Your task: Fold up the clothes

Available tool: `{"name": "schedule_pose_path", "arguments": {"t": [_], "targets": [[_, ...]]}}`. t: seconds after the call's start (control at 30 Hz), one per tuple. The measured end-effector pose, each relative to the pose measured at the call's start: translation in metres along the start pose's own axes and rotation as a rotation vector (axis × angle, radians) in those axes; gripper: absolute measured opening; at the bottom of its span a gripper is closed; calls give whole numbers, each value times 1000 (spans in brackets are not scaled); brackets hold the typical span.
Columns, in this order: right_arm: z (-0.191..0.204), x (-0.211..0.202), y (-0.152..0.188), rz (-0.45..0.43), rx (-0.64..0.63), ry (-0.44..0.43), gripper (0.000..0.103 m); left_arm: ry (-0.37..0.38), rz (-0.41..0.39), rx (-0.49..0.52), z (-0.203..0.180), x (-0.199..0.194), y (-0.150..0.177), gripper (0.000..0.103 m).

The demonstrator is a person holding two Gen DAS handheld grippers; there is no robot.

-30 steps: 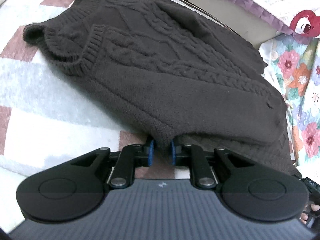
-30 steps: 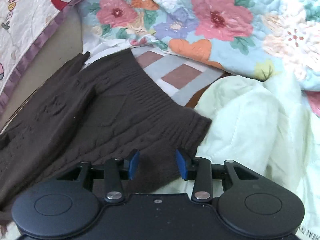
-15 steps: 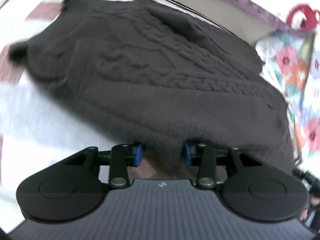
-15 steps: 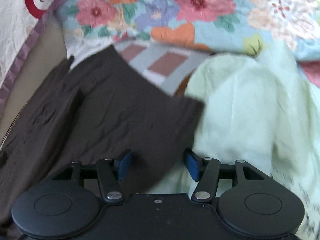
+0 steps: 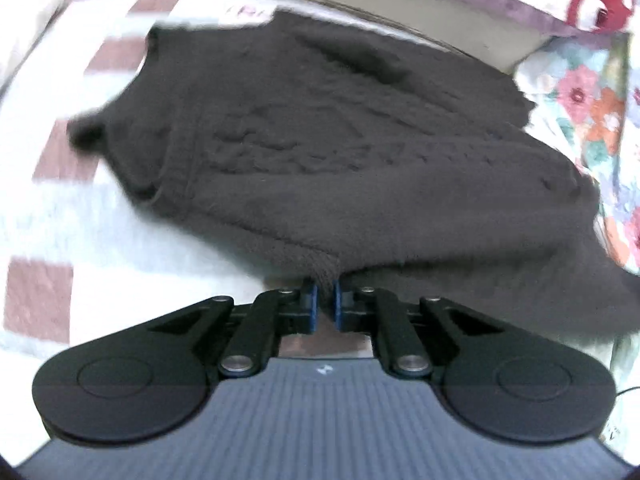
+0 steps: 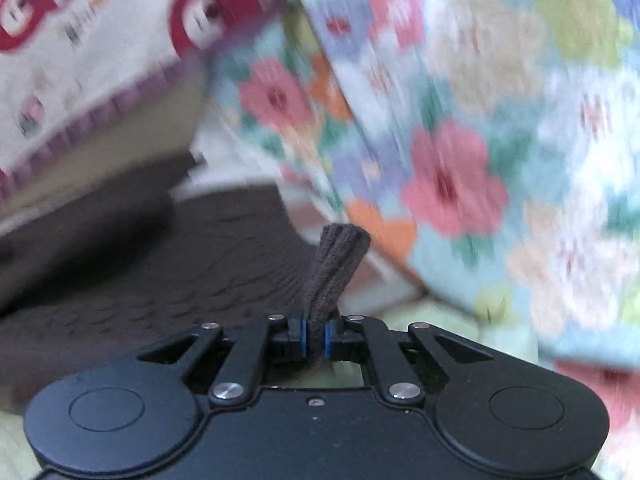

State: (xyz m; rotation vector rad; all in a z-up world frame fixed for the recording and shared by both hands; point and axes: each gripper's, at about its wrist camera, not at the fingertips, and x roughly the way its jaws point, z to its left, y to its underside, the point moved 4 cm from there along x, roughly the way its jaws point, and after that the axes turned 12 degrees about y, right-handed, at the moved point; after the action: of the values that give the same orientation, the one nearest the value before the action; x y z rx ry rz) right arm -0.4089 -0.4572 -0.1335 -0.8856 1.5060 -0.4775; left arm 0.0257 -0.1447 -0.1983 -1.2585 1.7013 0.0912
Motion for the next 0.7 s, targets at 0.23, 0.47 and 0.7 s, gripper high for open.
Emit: {"name": "schedule_pose_path", "arguments": {"t": [0.23,0.47,0.7], "targets": [[1,-5,-8,36,-66,25,8,17,25,28,-5,1,0,8],[25,28,41,73,-247,228,19,-33,115,51,-7,24,4,20],[0,-2,-12,-21,-94,276,50,49,94,49,-18,-2,-3,37]]}}
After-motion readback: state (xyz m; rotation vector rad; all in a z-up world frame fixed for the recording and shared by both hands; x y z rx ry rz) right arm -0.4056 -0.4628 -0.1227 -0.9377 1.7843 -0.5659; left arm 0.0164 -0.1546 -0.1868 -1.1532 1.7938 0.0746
